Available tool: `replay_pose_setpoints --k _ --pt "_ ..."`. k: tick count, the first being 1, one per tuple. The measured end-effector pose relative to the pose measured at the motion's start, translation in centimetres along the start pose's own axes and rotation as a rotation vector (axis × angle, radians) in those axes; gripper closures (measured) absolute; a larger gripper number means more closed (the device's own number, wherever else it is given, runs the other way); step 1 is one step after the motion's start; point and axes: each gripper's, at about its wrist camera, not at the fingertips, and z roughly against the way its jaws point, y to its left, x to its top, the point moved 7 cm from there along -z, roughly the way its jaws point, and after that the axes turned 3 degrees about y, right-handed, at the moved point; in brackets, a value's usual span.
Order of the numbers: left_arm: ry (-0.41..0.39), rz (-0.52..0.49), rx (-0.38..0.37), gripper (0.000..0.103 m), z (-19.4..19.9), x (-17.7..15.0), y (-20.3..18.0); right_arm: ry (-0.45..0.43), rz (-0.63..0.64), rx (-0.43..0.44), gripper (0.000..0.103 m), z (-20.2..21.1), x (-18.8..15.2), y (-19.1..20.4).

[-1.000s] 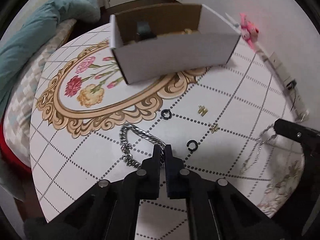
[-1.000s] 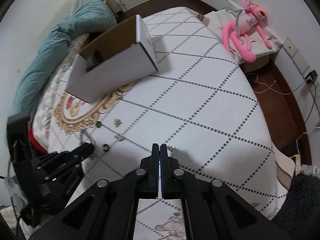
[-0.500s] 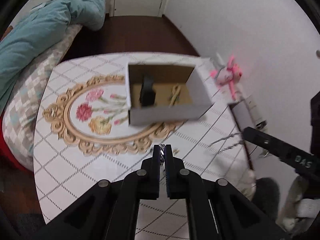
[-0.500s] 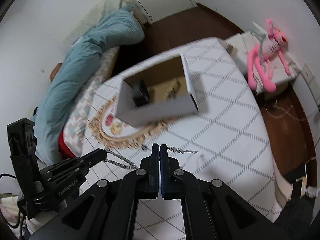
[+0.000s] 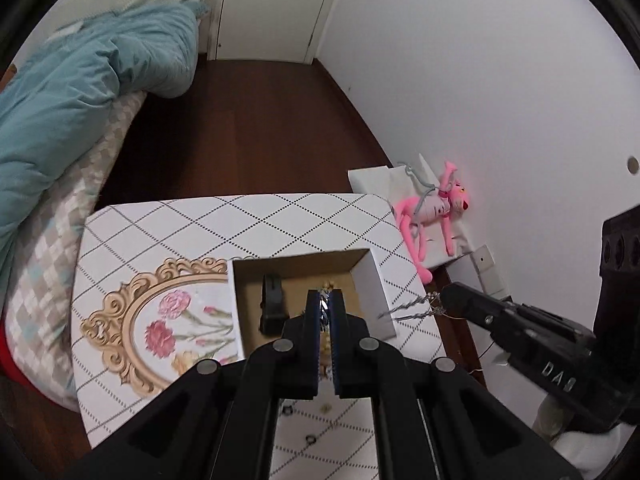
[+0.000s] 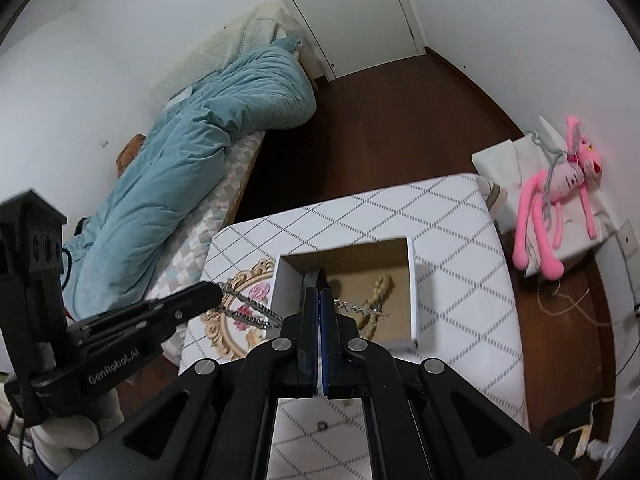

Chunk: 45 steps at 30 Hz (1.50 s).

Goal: Organize jewelry
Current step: 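Carry both silver chains into the white box while both tools open, then lift both open tools out of the box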

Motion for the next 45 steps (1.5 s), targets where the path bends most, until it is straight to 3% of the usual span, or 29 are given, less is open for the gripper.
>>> replay_pose_setpoints --k 9,16,17,19,20,21,23,25,26,28,29,31,37,45 --pt "0.134 0.057 -0.046 0.1 -5.8 2.6 1.4 0.116 -0.004 -0.056 0.102 -6.7 2.2 -2.2" --pt "0.214 0.095 0.047 0.096 -8.4 3.6 2.7 0.206 0.039 -0.163 0.102 -10.5 3.0 -4.4" --pt "0.217 0.1 0.062 0.093 -8.6 3.6 3.0 0.225 0.036 -0.174 0.102 -10.9 3.0 -4.8" --pt "0.205 0.098 0.095 0.067 -8.6 3.4 3.6 0.269 0.034 -0.186 0.101 -11.7 2.7 -5.2" --pt "0.194 0.1 0.109 0.039 -8.6 3.3 3.8 0.279 0.033 -0.182 0.101 -11.8 2.5 -5.3" --pt "0.176 0.101 0.126 0.026 -8.4 3.1 4.1 0.285 0.038 -0.188 0.098 -11.9 2.3 -5.3" --pt "0.152 0.094 0.16 0.026 -8.1 2.8 4.7 0.284 0.046 -0.199 0.086 -12.0 2.0 -5.6" --pt "0.145 0.086 0.2 0.026 -8.2 2.4 5.3 0.278 0.04 -0.21 0.055 -11.9 1.7 -5.7" --pt "0.132 0.079 0.219 0.025 -8.0 1.9 5.6 0.268 0.049 -0.228 0.05 -11.8 1.5 -5.8" --pt "0.107 0.068 0.259 0.016 -7.7 1.3 6.1 0.258 0.063 -0.269 0.035 -11.6 1.0 -6.1" --pt "0.1 0.065 0.274 0.006 -7.7 1.0 6.3 0.257 0.073 -0.297 0.032 -11.6 0.4 -6.3" --pt "0.093 0.07 0.292 0.001 -7.7 0.0 6.8 0.251 0.091 -0.352 0.015 -11.5 -0.4 -6.7" --pt "0.077 0.069 0.339 0.0 -7.6 -2.8 7.3 0.224 0.113 -0.437 0.003 -11.2 -2.4 -7.5" --pt "0.071 0.066 0.355 0.0 -7.3 -5.6 6.7 0.179 0.12 -0.439 0.003 -10.1 -4.0 -7.2"
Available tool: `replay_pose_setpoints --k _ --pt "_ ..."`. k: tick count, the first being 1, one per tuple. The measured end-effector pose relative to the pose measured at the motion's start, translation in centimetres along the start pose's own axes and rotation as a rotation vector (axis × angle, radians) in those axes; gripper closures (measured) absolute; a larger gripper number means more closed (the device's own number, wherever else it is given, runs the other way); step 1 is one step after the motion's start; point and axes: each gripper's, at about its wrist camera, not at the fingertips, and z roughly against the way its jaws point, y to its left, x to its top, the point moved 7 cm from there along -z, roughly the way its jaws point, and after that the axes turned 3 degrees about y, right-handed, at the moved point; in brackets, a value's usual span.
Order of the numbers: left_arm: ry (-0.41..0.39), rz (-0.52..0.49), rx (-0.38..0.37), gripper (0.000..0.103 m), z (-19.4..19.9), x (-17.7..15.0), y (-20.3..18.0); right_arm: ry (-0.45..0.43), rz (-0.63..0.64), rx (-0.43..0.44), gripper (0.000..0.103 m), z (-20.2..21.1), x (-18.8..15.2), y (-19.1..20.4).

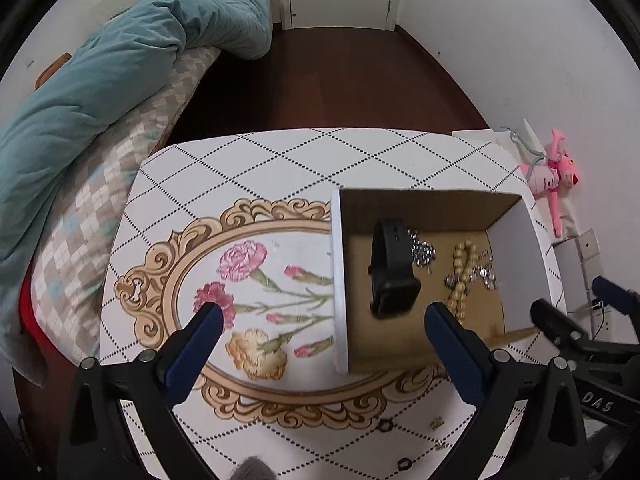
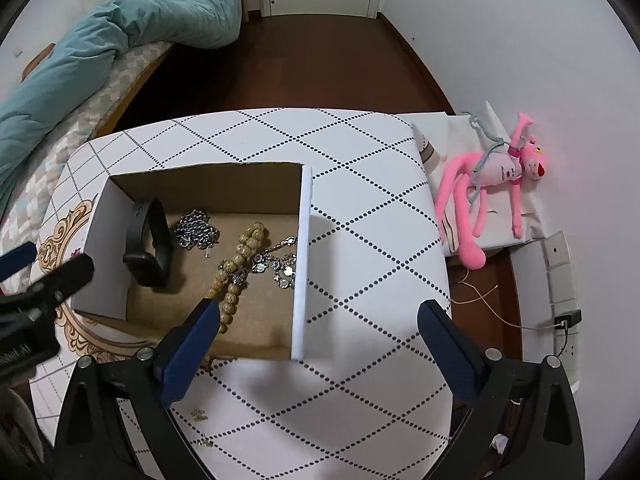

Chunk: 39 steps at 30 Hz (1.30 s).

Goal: Organize jewelry
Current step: 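Lift both open tools out of the box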

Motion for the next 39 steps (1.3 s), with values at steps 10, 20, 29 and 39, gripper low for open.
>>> replay_pose_setpoints --k 10,20,29,39 --pt "-0.088 0.022 0.06 0.0 4.5 -2.5 0.3 -0.121 -0.019 -0.025 0.003 4.9 -2.0 -0.6" --pt "-0.179 0.025 0.033 0.0 10.2 -4.0 0.0 -0.252 -0.054 -0.019 0.003 11.5 -3.7 -0.8" --pt "-0.227 0.006 0.004 0.0 14.1 -5.2 -0.8 -0.331 -0.083 -0.001 0.003 16.5 -5.5 -1.2" --pt "-0.157 0.027 0.088 0.0 10.7 -7.7 1.4 -0.209 -0.075 0.091 0.003 13.1 -9.1 0.7"
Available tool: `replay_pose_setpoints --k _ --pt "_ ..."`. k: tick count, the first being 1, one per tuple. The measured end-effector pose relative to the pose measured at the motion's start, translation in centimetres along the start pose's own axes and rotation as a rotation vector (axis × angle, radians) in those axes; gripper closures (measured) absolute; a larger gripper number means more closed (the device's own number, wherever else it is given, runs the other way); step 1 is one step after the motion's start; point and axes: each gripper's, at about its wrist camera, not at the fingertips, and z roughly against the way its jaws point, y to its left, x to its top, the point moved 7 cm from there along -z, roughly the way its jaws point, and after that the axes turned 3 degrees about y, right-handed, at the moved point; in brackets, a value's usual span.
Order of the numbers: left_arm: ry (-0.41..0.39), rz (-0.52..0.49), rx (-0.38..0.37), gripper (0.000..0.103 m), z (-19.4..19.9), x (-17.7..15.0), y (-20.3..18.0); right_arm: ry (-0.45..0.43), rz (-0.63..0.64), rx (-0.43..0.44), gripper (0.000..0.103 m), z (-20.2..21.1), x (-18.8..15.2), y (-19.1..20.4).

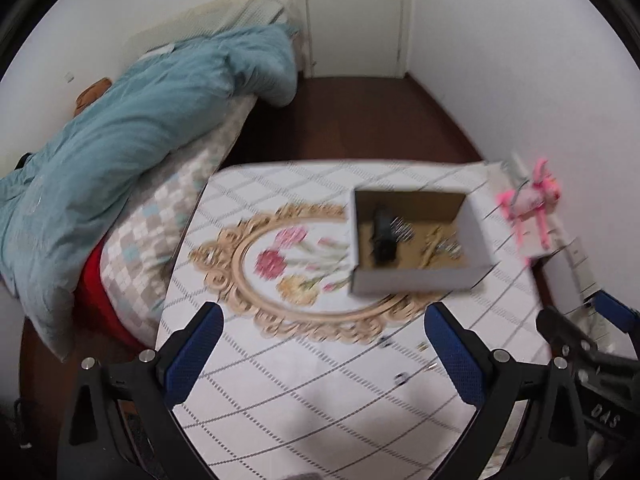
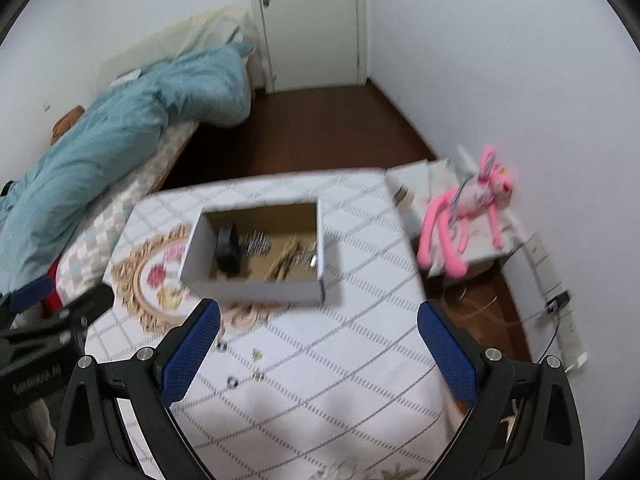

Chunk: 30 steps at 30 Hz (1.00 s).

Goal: Organize jewelry
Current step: 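Lift both open tools out of the box, then grasp a gold earring with the right tool while the left tool grasps a black ring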

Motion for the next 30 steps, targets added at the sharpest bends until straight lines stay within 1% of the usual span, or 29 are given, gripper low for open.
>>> replay_pose_setpoints --k 2,3,4,5,6,9,11,13,14,16,17,20,21,23,26,30 --pt "0.051 -0.005 0.025 0.0 -2.1 -1.7 0.7 0.045 0.003 0.025 0.003 -2.1 -1.8 0.6" --pt "0.074 -0.007 0.042 0.0 -3.1 -2.6 1.0 0.067 0.003 0.045 0.008 -3.3 -2.9 1.1" --pt "0.1 -0.012 0.059 0.0 -4.1 -3.6 1.4 0.087 0.004 0.056 0.016 -4.4 -3.7 1.4" --pt "0.121 -0.012 0.067 0.0 -4.9 -4.4 1.6 0.118 0.006 0.075 0.02 -5.8 -4.8 1.9" --pt "0.138 -0.011 0.075 0.0 -5.6 -5.1 1.9 0.137 0.006 0.091 0.026 -6.8 -5.6 2.3" --pt "0.198 -0.003 0.101 0.0 -7.9 -7.4 3.0 0.184 0.012 0.124 0.033 -9.8 -7.6 3.6" --pt "0.237 0.003 0.124 0.0 -9.4 -8.6 3.8 0.197 0.022 0.13 0.039 -11.1 -8.4 4.3" --pt "0.258 0.011 0.135 0.0 -10.3 -9.3 4.3 0.211 0.032 0.127 0.048 -12.3 -9.1 4.9" --pt "0.267 0.015 0.141 0.0 -10.6 -9.6 4.4 0.219 0.036 0.123 0.05 -12.9 -9.5 5.1" --pt "0.281 0.025 0.139 0.0 -11.1 -10.0 4.7 0.225 0.041 0.122 0.06 -13.5 -9.7 5.3" --pt "0.285 0.028 0.139 0.0 -11.2 -10.2 4.7 0.205 0.058 0.109 0.061 -13.6 -9.7 5.6" --pt "0.292 0.029 0.135 0.0 -11.4 -10.4 4.7 0.192 0.089 0.093 0.083 -13.7 -9.8 6.0" --pt "0.292 0.027 0.133 0.0 -11.3 -10.4 4.6 0.192 0.097 0.089 0.094 -13.7 -9.8 6.1" --pt "0.288 0.023 0.122 0.0 -11.2 -10.3 4.2 0.186 0.1 0.093 0.094 -13.6 -9.8 6.2" --pt "0.269 0.017 0.091 0.0 -10.6 -10.1 2.9 0.18 0.063 0.107 0.094 -12.9 -9.8 5.2" --pt "0.255 0.008 -0.01 0.0 -10.1 -9.8 -0.5 0.171 -0.002 0.101 0.094 -11.4 -9.4 2.5"
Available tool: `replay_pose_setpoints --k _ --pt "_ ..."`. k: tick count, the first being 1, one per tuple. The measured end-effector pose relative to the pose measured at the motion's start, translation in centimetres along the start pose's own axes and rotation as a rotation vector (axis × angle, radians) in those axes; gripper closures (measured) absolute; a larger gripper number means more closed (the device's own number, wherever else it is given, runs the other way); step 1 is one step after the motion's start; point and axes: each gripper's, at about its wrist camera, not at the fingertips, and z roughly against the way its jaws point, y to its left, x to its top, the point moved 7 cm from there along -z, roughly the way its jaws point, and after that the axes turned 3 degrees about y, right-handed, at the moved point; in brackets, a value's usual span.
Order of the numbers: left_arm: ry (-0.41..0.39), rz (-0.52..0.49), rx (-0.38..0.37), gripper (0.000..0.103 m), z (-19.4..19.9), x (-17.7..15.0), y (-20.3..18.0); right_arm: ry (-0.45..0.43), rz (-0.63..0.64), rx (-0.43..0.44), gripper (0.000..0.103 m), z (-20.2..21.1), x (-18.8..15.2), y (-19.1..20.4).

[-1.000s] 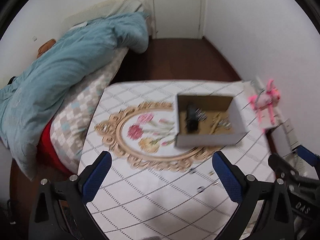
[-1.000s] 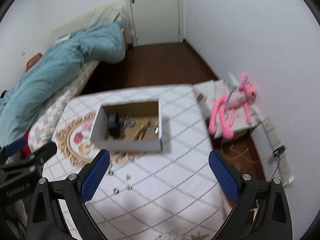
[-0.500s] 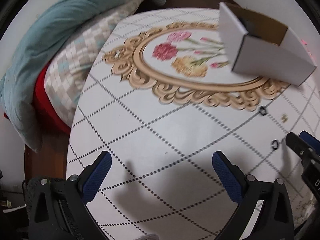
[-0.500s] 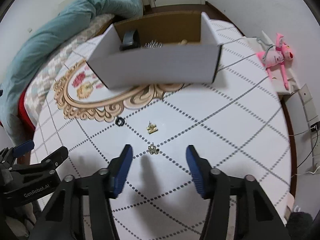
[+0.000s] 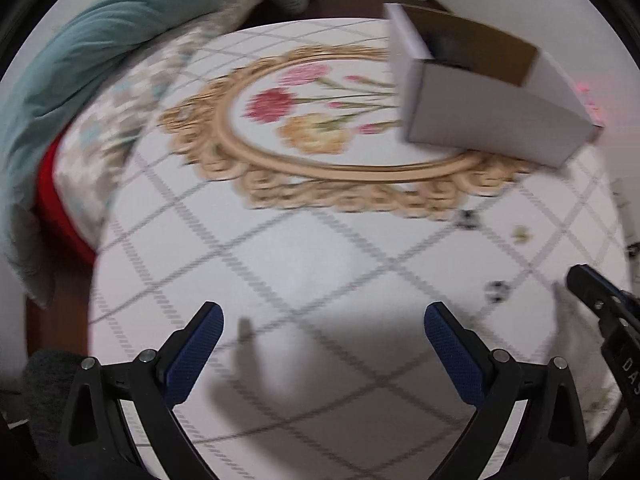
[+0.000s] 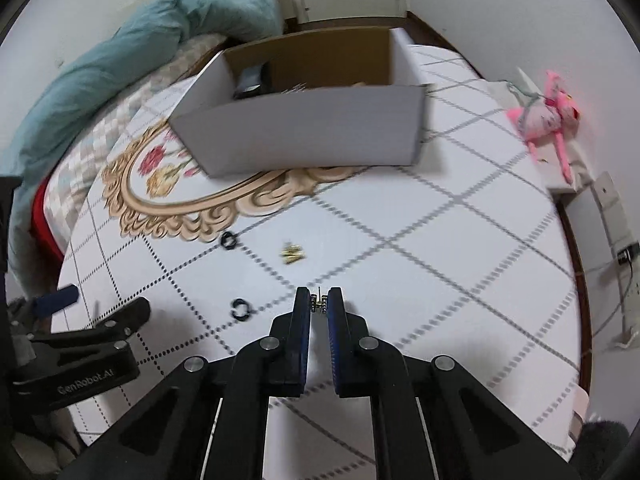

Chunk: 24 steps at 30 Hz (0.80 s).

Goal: Organize jewelry
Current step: 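Grasp a gold earring with the right tool while the left tool grasps a black ring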

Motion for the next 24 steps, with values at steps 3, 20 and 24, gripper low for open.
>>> replay_pose_setpoints --k 3,20,24 --pt "0.009 -0.035 -0.064 0.001 -0.2 -0.2 -3.0 -0.007 -0.053 -0.018 0.094 1.0 -0.1 -2.4" --pt "-0.057 -0.187 -0.099 0.092 -0.1 0.3 -8.9 0.003 -0.167 -0.058 0.094 0.9 -1.3 -7.2" --pt "-0.058 -0.188 -0.111 0.093 -0.2 0.4 -8.8 -0.001 -0.169 -0.055 0.094 1.1 -1.2 -7.1"
